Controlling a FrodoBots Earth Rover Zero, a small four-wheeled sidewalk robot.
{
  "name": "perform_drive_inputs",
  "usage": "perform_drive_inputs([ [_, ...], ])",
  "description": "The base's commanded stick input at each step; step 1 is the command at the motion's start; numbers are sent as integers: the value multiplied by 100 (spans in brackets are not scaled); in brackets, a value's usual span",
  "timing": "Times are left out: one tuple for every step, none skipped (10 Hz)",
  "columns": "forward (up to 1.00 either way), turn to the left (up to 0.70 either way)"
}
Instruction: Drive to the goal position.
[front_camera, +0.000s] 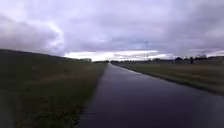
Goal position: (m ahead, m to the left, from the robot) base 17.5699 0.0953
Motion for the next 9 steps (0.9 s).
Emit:
perform_drive_inputs([
  [70,0],
  [70,0],
  [70,0],
  [70,0],
  [70,0],
  [70,0],
  [70,0],
  [70,-17],
  [70,-27],
])
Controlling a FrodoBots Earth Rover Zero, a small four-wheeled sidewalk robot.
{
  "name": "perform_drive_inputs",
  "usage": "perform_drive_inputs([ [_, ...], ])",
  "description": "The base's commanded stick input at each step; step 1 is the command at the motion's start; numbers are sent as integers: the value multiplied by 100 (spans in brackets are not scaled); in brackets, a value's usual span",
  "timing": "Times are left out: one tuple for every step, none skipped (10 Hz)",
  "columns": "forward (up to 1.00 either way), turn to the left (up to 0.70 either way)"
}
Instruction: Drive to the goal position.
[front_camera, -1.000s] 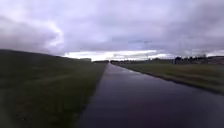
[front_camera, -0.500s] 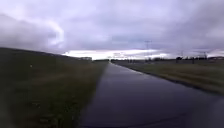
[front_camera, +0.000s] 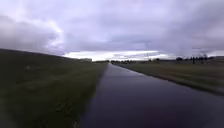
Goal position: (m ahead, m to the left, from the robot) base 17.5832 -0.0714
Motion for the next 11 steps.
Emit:
perform_drive_inputs([
  [70,-27],
  [70,-27],
  [70,-27],
  [70,-27],
  [70,-27],
  [70,-19],
  [70,-2],
  [70,0],
  [70,0],
  [70,0],
  [70,0],
])
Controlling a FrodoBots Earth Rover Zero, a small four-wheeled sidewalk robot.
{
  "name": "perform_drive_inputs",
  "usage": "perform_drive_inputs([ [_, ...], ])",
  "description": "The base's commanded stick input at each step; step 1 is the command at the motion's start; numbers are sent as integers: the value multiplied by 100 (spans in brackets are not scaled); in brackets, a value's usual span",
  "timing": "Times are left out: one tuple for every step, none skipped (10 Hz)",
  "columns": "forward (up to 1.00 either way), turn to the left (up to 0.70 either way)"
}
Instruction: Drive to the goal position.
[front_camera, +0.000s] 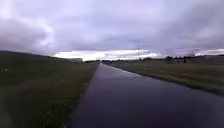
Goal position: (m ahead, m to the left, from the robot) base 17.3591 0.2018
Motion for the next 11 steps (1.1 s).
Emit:
perform_drive_inputs([
  [70,0],
  [70,0],
  [70,0],
  [70,0],
  [70,0],
  [70,0],
  [70,0],
  [70,0],
  [70,0],
  [70,0],
  [70,0],
])
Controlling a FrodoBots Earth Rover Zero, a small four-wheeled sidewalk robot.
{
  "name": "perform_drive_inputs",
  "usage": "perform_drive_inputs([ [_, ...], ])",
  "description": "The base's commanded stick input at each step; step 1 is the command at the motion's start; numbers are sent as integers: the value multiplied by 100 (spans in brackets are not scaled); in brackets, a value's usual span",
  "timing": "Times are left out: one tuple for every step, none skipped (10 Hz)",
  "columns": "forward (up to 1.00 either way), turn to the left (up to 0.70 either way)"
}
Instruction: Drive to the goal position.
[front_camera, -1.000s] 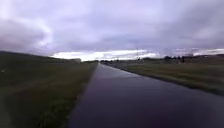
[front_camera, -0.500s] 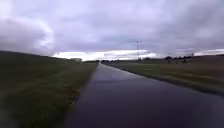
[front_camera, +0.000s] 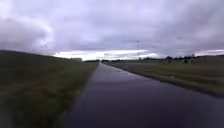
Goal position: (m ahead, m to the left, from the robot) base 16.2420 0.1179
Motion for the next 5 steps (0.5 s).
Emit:
perform_drive_inputs([
  [70,0],
  [70,0],
  [70,0],
  [70,0],
  [70,0],
])
